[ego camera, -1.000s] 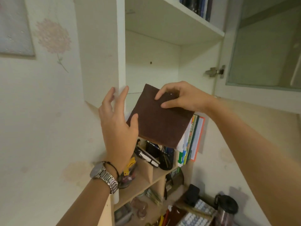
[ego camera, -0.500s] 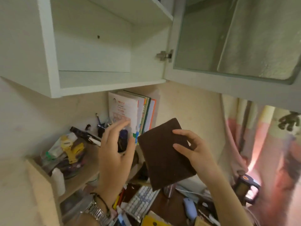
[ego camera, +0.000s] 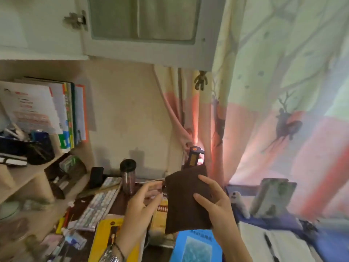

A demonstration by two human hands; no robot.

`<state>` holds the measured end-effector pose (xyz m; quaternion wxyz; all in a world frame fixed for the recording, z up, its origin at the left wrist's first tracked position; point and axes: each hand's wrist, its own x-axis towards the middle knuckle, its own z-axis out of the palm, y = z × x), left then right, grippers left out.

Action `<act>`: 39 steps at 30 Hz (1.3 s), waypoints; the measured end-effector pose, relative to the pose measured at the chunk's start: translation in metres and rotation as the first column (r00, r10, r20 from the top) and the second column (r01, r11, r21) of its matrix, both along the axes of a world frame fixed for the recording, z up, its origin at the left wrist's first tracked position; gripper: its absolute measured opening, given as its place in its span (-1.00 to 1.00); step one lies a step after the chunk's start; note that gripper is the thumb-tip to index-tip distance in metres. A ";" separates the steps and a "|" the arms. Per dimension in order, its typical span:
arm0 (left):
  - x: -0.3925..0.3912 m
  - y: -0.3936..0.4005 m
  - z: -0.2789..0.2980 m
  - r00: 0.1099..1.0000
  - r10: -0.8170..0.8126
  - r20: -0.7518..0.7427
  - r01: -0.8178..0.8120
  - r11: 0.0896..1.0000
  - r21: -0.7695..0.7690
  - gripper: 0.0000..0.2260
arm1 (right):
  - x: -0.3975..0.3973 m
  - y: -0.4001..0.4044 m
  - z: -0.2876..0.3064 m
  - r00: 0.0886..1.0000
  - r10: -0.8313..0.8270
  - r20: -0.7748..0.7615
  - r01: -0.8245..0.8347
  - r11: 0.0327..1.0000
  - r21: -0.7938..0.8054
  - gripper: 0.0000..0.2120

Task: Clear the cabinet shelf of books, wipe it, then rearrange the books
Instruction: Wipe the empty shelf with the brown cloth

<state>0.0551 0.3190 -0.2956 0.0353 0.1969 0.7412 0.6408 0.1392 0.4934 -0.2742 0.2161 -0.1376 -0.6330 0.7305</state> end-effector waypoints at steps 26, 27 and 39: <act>0.453 0.360 -0.139 0.549 -0.827 0.119 0.817 0.562 0.133 -0.80 | 0.548 0.219 -0.144 0.593 -0.805 0.032 0.804 0.588 -0.089 -0.51; 0.466 0.367 -0.143 0.512 -0.851 0.118 0.844 0.524 0.118 -0.79 | 0.562 0.221 -0.149 0.565 -0.825 0.037 0.823 0.559 -0.096 -0.51; 0.548 0.488 -0.218 0.280 -0.926 0.252 0.959 0.282 -0.030 -0.81 | 0.649 0.299 -0.200 0.338 -0.932 0.132 0.932 0.312 -0.186 -0.49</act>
